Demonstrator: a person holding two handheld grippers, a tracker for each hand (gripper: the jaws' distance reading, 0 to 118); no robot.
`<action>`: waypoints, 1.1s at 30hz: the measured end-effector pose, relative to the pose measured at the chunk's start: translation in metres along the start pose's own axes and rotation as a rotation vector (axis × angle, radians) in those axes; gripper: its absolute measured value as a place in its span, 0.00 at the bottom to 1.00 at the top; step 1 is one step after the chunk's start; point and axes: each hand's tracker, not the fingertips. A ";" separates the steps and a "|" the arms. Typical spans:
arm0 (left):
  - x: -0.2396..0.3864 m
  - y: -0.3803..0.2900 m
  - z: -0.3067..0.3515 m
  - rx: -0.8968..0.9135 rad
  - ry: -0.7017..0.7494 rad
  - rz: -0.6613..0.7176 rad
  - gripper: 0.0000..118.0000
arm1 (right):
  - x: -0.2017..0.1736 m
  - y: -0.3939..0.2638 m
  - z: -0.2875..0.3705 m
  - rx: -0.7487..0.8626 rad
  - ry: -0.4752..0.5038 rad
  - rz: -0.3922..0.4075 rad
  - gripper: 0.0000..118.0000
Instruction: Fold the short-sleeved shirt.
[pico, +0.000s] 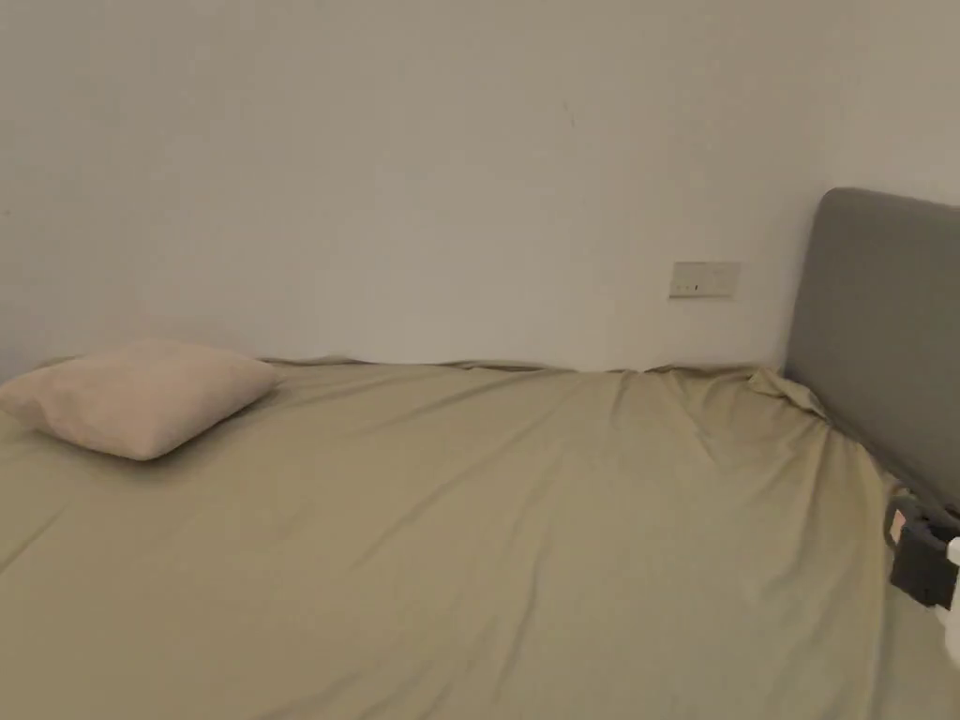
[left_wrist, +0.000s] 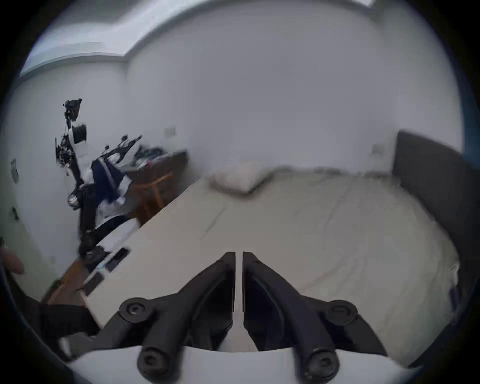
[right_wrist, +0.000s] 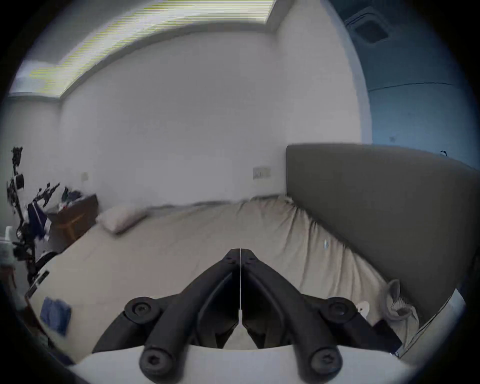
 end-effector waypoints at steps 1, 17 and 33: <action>0.017 0.005 0.005 0.015 -0.034 0.006 0.04 | -0.005 0.006 -0.001 0.024 -0.004 0.015 0.02; 0.152 0.056 0.026 0.202 -0.169 0.027 0.04 | -0.042 0.037 -0.008 0.084 0.067 0.065 0.02; 0.162 0.075 0.043 0.196 -0.255 0.055 0.04 | -0.067 0.041 0.002 0.092 0.094 0.077 0.03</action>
